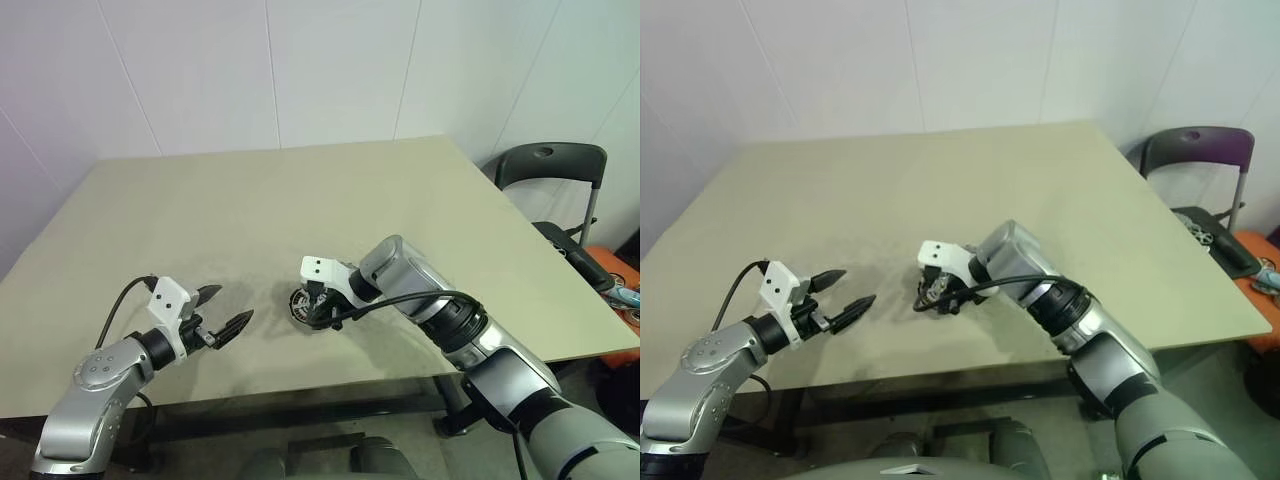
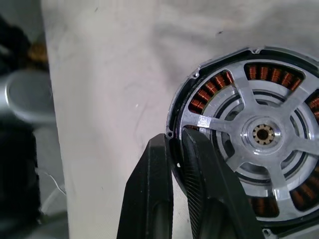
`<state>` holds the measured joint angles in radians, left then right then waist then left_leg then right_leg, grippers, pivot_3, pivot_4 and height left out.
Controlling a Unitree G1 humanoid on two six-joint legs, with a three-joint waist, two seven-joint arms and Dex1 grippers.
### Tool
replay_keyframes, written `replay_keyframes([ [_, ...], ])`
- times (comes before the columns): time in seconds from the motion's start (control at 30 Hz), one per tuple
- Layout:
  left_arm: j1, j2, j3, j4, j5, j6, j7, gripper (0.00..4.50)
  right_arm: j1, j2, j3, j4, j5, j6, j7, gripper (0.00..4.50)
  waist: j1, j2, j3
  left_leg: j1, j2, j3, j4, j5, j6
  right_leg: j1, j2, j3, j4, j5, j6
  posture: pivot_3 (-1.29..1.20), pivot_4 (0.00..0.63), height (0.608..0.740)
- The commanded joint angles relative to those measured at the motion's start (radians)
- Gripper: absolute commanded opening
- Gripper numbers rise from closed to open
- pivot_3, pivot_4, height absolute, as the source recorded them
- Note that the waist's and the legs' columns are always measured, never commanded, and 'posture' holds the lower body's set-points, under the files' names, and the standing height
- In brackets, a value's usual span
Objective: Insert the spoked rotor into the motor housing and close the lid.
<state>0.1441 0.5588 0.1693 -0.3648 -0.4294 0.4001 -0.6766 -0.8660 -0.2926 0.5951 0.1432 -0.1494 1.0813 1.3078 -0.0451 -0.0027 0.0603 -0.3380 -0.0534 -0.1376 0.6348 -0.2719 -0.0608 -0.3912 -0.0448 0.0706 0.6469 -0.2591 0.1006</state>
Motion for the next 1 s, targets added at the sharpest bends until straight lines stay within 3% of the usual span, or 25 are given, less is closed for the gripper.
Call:
replay_keyframes([
  [0.03,-0.02,0.003,-0.002,-0.022,0.001,-0.011,0.0,4.5,-0.032,0.018,-0.046,0.015,0.017,0.084,-0.122,0.06,0.0,0.0,0.0,0.0,0.0,-0.001,0.0,0.0,0.0,0.0,0.0,-0.001,0.0,0.0,0.0,0.0,0.0,0.74],
  [0.43,-0.034,0.003,0.005,-0.006,0.0,-0.004,-0.006,4.5,-0.055,-0.029,-0.012,-0.008,0.102,0.029,-0.189,0.06,0.0,0.0,0.0,-0.001,0.0,-0.001,0.0,0.0,0.0,0.0,0.0,-0.002,-0.001,0.0,0.0,0.0,0.0,0.74],
  [0.67,-0.035,0.005,0.009,0.002,-0.003,-0.004,-0.011,4.5,-0.083,-0.101,0.014,-0.081,0.168,0.013,-0.135,2.38,0.002,0.0,0.0,-0.003,0.0,-0.001,-0.002,0.0,0.0,-0.002,-0.001,-0.002,-0.004,0.0,0.001,0.0,0.0,0.74],
  [0.77,-0.034,0.006,0.01,0.006,-0.002,-0.005,-0.015,4.5,-0.083,-0.169,0.042,-0.147,0.199,-0.076,-0.056,3.41,0.001,0.0,0.0,-0.005,0.0,-0.001,-0.004,0.0,0.0,-0.003,-0.001,-0.002,-0.009,0.001,0.002,0.0,0.0,0.74],
  [0.87,-0.038,0.006,0.008,0.011,0.0,-0.007,-0.019,4.5,-0.077,-0.235,0.074,-0.166,0.165,-0.282,-0.002,4.39,0.0,0.0,0.0,-0.01,0.0,-0.001,-0.006,0.0,0.0,-0.006,-0.001,-0.003,-0.012,0.002,0.003,0.0,0.0,0.74],
  [1.0,-0.047,0.003,0.001,0.014,0.004,-0.009,-0.019,4.5,-0.071,-0.293,0.125,-0.099,0.082,-0.662,0.053,4.39,0.002,0.0,0.0,-0.018,0.0,-0.002,-0.005,0.0,0.0,-0.014,-0.001,-0.004,-0.012,0.005,0.002,0.0,0.0,0.74],
])
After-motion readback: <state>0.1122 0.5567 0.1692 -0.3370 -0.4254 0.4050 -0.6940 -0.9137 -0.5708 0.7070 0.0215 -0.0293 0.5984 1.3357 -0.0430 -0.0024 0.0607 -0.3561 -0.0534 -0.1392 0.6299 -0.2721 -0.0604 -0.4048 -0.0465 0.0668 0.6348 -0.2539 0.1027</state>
